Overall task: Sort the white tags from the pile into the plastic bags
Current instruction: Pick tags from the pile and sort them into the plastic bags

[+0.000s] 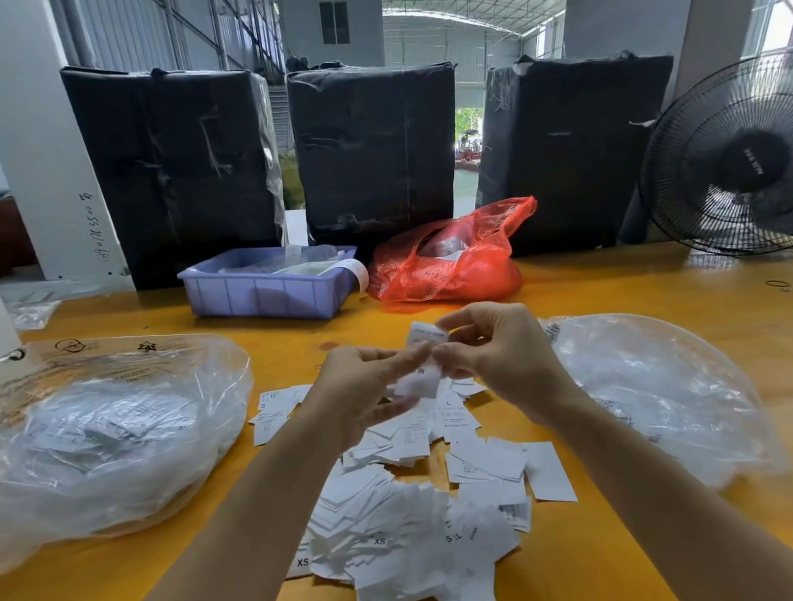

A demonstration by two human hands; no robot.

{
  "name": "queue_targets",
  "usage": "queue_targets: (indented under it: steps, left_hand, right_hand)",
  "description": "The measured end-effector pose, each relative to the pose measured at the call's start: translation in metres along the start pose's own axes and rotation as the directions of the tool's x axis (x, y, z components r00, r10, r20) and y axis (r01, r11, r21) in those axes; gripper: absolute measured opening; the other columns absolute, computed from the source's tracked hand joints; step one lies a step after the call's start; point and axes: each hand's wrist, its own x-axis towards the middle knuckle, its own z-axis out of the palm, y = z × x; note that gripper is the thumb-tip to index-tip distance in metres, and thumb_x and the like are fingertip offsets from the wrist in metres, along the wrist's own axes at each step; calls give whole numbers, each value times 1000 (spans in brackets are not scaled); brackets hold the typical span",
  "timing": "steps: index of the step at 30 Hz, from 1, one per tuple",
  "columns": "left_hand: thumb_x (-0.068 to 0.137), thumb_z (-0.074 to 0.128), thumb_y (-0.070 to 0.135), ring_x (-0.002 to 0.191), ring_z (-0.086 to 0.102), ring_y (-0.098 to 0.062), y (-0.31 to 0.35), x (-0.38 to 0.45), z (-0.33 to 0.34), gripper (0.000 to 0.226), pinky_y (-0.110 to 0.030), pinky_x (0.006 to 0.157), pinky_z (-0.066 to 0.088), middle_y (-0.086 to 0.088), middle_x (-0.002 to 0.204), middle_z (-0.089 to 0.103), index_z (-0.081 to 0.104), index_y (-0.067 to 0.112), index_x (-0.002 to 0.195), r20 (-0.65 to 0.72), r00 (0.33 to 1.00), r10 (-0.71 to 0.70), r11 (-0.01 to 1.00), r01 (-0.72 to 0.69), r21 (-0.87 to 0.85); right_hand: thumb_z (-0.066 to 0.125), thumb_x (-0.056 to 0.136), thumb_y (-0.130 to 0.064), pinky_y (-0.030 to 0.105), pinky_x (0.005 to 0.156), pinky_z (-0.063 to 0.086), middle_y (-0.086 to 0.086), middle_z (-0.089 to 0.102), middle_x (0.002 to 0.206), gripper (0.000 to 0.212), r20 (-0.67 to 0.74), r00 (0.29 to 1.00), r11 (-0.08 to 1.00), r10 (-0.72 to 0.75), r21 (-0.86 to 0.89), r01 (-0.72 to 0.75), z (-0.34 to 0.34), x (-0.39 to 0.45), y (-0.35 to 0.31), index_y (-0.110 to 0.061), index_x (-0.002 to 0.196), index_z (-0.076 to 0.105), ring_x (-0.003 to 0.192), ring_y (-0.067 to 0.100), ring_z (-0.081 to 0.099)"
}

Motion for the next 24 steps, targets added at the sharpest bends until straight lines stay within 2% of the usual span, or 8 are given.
queue_targets:
  steps: [4,6,10,14,17,19,21,24]
  left_hand:
    - [71,76,15,56,67,-10,0,2,-3,17,-19,50,52,-6,70,71,70,3,83,-24,1000,13,999,-12,43]
    - [71,76,18,60,69,-10,-1,3,-3,18,-20,52,53,-3,69,73,71,6,83,-14,1000,28,997,-27,78]
    - [77,73,23,57,69,-6,0,2,-3,17,-19,50,53,6,60,71,70,7,83,-27,998,65,994,-62,95]
    - [73,74,26,63,69,-10,1,0,-1,23,-20,51,53,0,63,71,71,7,85,-55,996,68,995,-64,79]
    - [73,75,25,61,69,-11,3,-1,-1,26,-20,50,52,-1,63,71,71,4,88,-47,997,60,996,-57,75]
    - [73,76,24,61,70,-12,3,-2,-1,27,-20,50,53,-4,67,73,71,3,89,-41,998,57,995,-53,85]
    - [73,77,26,62,70,-13,3,-1,-1,28,-20,50,52,-7,70,73,72,3,88,-42,997,58,994,-53,99]
    - [72,77,28,59,68,-11,0,0,0,28,-19,49,51,-4,65,72,72,3,85,-54,996,71,989,-64,130]
  right_hand:
    - [73,78,-3,32,66,60,7,67,87,34,15,1000,999,25,42,-26,-5,2,-2,-4,110,63,71,22,70]
    - [72,80,-5,32,67,60,7,67,93,33,41,999,999,21,41,-23,-6,2,-3,-7,112,63,75,25,70]
    - [68,84,-6,28,65,59,9,70,87,20,62,998,1000,8,3,-8,-9,2,-4,-4,104,67,75,25,70]
    - [71,83,-17,25,62,59,3,69,80,21,116,993,999,37,-24,-35,-10,2,-4,-5,101,68,66,12,68]
    - [73,81,-12,20,59,56,3,69,80,7,36,999,1000,15,-17,-15,-9,3,-3,-12,86,67,66,12,66]
    - [70,83,-10,20,59,56,5,69,77,6,-2,1000,1000,20,-15,-20,-8,3,-2,-12,79,66,66,13,67]
    - [68,86,-11,22,58,55,7,70,74,8,-6,998,998,59,-19,-59,-7,3,-2,-9,78,66,62,12,66]
    - [66,88,-18,25,59,57,7,70,71,14,75,981,982,180,47,-184,-6,1,-3,-7,79,64,59,12,68]
